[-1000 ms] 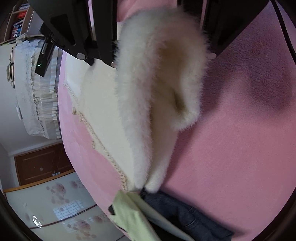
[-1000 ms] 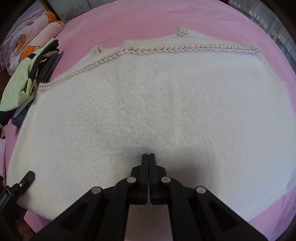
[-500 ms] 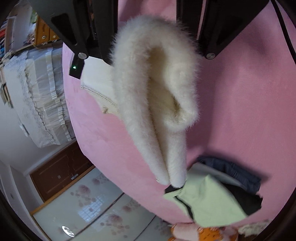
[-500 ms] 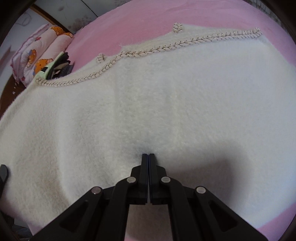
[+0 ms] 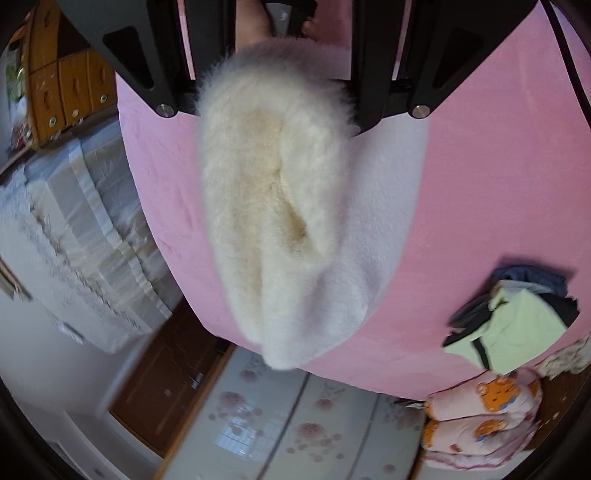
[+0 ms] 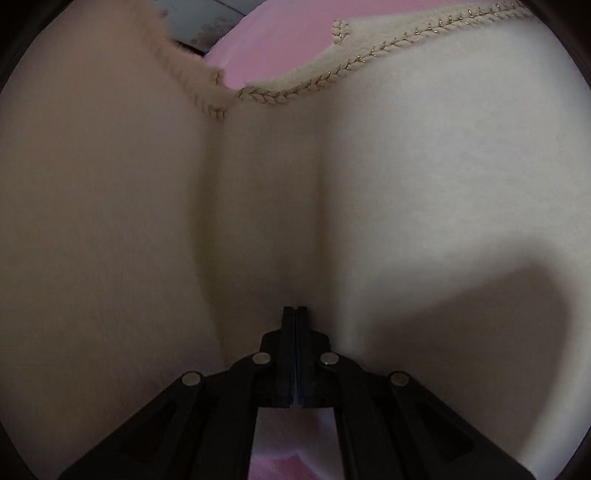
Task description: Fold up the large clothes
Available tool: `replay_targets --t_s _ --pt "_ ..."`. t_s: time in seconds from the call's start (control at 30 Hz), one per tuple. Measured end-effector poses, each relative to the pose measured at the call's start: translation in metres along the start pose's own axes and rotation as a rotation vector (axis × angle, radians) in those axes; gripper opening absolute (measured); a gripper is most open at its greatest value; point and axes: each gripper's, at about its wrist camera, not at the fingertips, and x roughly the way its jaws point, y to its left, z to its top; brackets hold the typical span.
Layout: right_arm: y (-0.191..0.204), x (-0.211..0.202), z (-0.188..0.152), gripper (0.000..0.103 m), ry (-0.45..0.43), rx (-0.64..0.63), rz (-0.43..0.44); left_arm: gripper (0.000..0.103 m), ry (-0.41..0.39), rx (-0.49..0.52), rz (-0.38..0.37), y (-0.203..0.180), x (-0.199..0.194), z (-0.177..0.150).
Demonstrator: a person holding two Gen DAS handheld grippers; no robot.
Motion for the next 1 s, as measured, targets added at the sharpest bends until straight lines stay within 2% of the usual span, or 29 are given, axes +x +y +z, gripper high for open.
replay_targets --t_s 0.07,0.13,0.27,0.33,0.43,0.53,0.7,0.77,0.9,0.97,1.0 --pt "-0.005 -0.006 -0.001 0.000 0.016 -0.040 -0.002 0.016 0.030 0.058 0.000 -0.026 0.007 -0.012" --pt "-0.019 -0.014 -0.003 0.000 0.028 -0.022 0.025 0.017 0.038 0.113 0.009 -0.052 0.015 -0.020" --pt "-0.059 -0.028 -0.014 0.000 0.040 0.127 0.183 0.017 0.072 0.272 0.046 -0.107 0.030 -0.035" --pt "-0.077 -0.032 -0.021 0.000 0.058 0.221 0.266 0.018 0.105 0.356 0.089 -0.132 0.039 -0.043" --pt "-0.106 -0.043 -0.033 0.000 0.091 0.332 0.372 0.018 0.162 0.396 0.134 -0.152 0.048 -0.050" --pt "-0.122 -0.070 -0.033 0.000 0.098 0.317 0.335 0.018 0.213 0.329 0.128 -0.143 0.053 -0.050" --pt "-0.158 -0.134 -0.014 0.000 -0.033 0.311 0.248 0.018 0.232 0.308 0.126 -0.128 0.055 -0.056" --pt "-0.166 -0.154 -0.006 0.000 -0.064 0.251 0.155 0.019 0.239 0.343 0.140 -0.124 0.063 -0.062" --pt "-0.164 -0.166 -0.006 0.000 -0.046 0.194 0.115 0.020 0.257 0.434 0.185 -0.132 0.073 -0.082" --pt "-0.167 -0.176 -0.011 0.000 -0.055 0.204 0.109 0.020 0.259 0.470 0.198 -0.136 0.076 -0.089" --pt "-0.167 -0.177 -0.017 0.005 -0.071 0.221 0.104 0.021 0.256 0.488 0.206 -0.137 0.078 -0.093"
